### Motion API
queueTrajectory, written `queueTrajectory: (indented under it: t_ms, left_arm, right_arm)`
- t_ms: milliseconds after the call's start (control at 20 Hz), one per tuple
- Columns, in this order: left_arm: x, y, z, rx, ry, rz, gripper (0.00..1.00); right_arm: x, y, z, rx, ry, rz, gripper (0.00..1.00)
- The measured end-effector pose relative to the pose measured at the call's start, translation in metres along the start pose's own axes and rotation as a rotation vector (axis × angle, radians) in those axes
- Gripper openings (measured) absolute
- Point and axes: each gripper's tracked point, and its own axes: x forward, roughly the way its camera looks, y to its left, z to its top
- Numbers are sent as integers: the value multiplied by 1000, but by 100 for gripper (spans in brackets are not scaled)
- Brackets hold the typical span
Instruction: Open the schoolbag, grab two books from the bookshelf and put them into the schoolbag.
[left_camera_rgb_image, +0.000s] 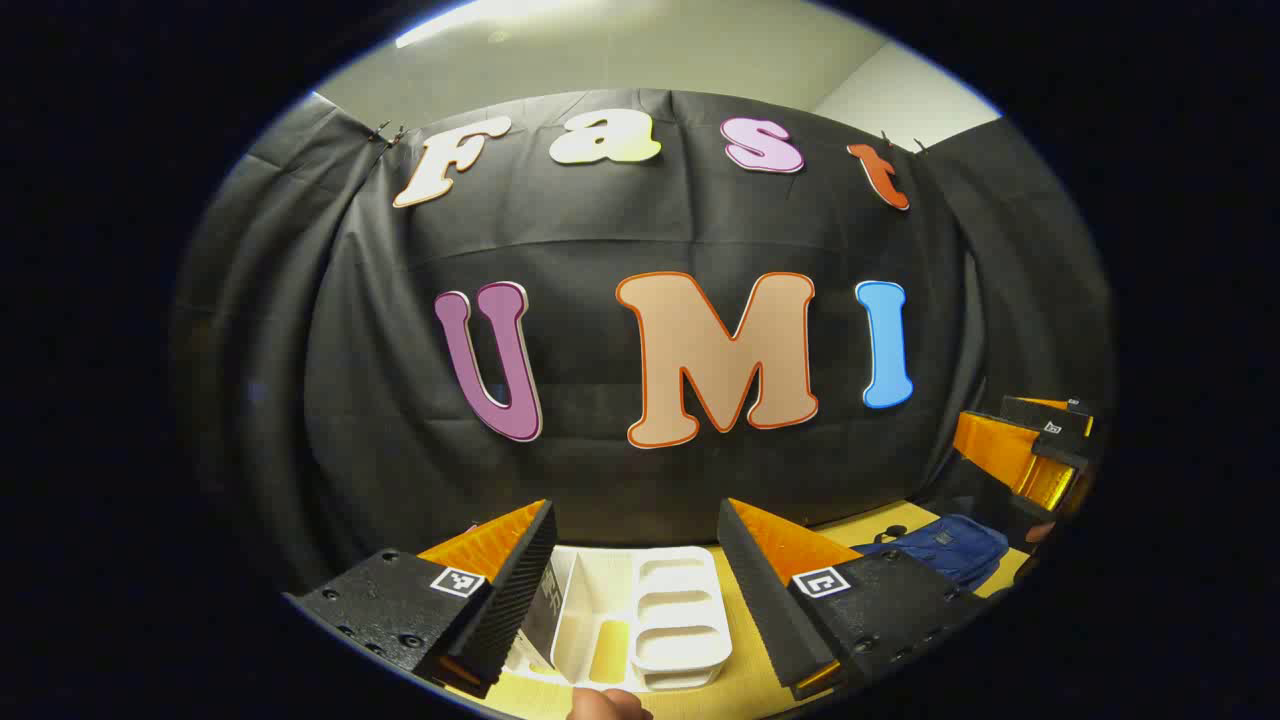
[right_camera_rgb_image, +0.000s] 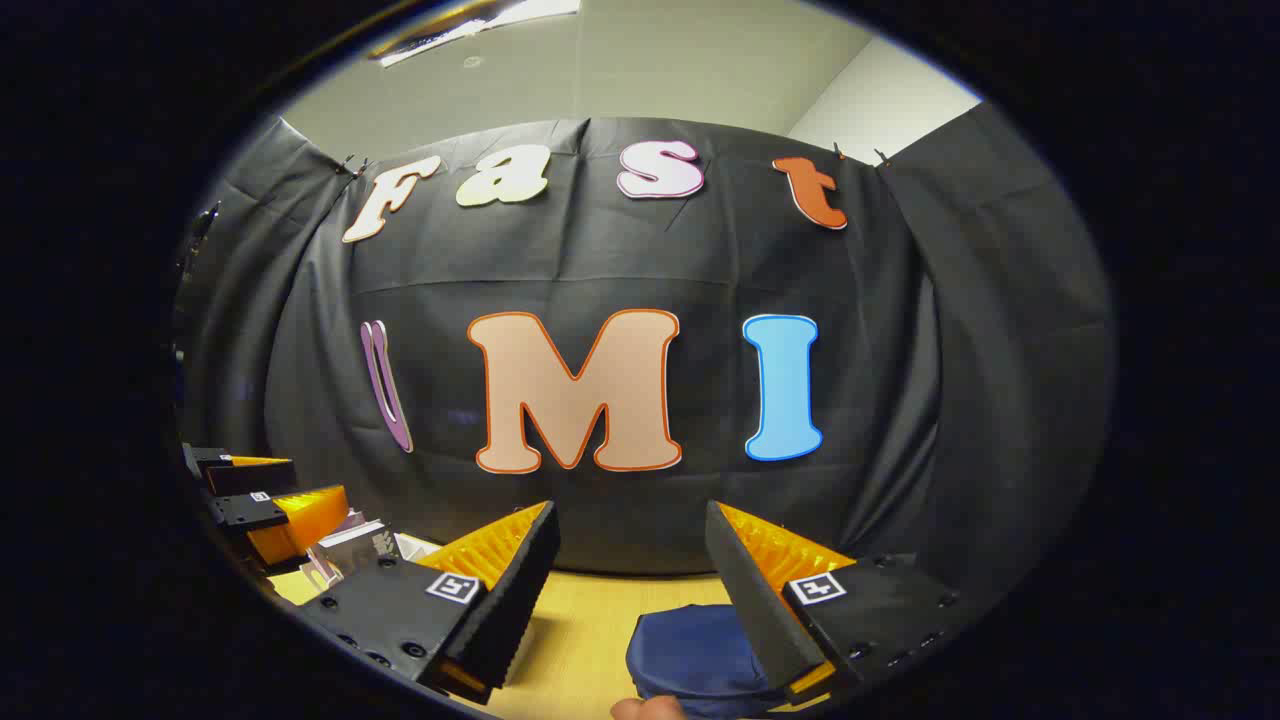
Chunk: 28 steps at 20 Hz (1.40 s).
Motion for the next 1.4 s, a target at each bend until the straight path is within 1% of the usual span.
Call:
queueTrajectory:
  t_ms: [350,450,700,750,800,1200,1250,1300,1400]
  left_arm:
    - [1,-6,4,9,-7,-12,96]
    - [1,-6,5,15,-14,-5,95]
    - [-3,-8,3,-9,-12,-10,95]
    - [-3,-8,3,-11,-10,-10,96]
    - [-4,-6,2,-11,-10,-6,96]
    - [-6,-3,3,1,-4,-5,96]
    - [-6,-2,2,-1,-4,-3,96]
    - [-5,-2,2,-2,-3,-1,96]
    - [-5,-1,0,-3,2,2,96]
  right_arm:
    - [-4,2,4,-20,-9,8,95]
    - [-3,1,5,-27,-10,8,95]
    - [-8,-3,8,-34,-17,2,95]
    - [-8,-4,8,-34,-17,1,92]
    - [-7,-4,7,-34,-15,-1,95]
    - [-7,5,4,-29,-5,22,95]
    - [-6,7,2,-33,-1,27,92]
    - [-7,7,2,-38,0,31,95]
    - [-7,8,1,-61,-6,37,95]
